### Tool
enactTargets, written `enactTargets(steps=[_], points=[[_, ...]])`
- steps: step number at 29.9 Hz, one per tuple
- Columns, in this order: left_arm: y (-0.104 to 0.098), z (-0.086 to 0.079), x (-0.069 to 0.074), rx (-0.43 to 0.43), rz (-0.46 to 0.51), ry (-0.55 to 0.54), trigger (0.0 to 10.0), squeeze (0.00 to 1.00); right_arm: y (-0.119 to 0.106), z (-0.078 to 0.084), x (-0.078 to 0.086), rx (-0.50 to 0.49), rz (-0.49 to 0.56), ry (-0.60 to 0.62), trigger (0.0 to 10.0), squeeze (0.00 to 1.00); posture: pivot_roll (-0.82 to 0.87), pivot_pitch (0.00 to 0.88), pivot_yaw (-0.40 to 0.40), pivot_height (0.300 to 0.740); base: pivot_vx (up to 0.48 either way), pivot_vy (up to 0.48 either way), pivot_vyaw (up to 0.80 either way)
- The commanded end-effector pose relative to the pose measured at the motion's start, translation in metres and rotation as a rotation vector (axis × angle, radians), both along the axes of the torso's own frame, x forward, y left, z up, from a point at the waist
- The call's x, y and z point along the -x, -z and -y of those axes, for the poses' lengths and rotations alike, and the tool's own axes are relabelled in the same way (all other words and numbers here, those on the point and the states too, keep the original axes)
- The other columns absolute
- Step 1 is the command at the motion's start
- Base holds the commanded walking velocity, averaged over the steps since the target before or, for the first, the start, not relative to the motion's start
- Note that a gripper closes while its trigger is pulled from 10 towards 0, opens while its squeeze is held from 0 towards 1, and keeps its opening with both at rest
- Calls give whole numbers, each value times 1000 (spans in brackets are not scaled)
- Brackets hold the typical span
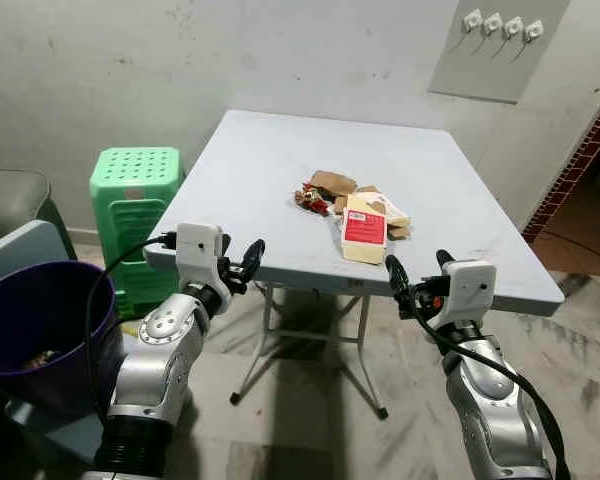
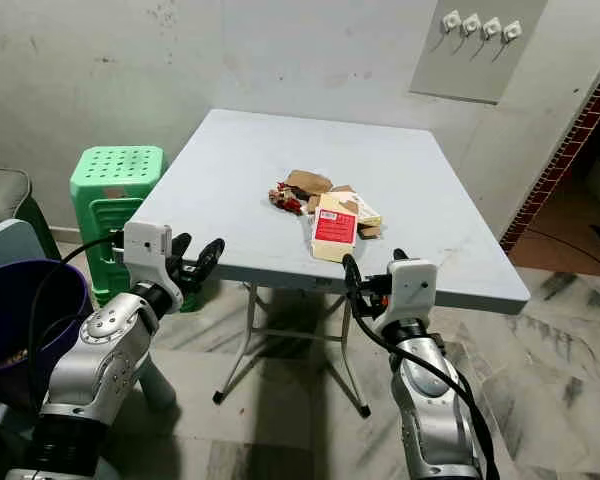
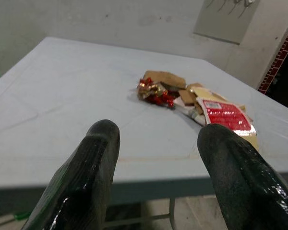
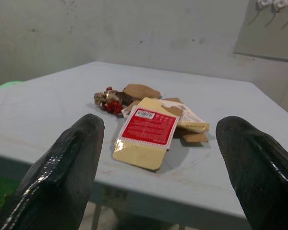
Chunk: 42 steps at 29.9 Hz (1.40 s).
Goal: Picking trash to rubbish bin
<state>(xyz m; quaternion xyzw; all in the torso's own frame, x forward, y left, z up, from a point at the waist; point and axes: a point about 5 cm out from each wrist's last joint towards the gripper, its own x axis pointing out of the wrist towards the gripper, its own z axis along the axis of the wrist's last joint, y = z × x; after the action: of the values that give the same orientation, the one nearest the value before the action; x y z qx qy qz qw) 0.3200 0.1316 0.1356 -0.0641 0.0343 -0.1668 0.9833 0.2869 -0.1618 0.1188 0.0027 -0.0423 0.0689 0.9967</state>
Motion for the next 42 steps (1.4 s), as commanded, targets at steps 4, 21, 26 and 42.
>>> enactTargets(steps=[4, 21, 26, 42], points=[[-8, 5, -2, 9, 18, 25, 10000, 0, -7, 4, 1, -3, 19, 14, 10000, 0, -42, 0, -89, 740, 331, 0, 0], [-9, 7, -2, 15, 14, 35, 10000, 0, -1, -5, 9, -12, -25, -99, 10000, 0, -44, 0, -91, 740, 334, 0, 0], [-9, 7, -2, 17, 15, 34, 10000, 0, 3, -12, 14, -16, -53, -166, 10000, 0, -45, 0, -92, 740, 338, 0, 0], [-7, 4, -4, -22, 14, -36, 10000, 0, 9, -33, 31, -71, -189, -356, 10000, 0, -47, 0, -91, 740, 198, 0, 0]])
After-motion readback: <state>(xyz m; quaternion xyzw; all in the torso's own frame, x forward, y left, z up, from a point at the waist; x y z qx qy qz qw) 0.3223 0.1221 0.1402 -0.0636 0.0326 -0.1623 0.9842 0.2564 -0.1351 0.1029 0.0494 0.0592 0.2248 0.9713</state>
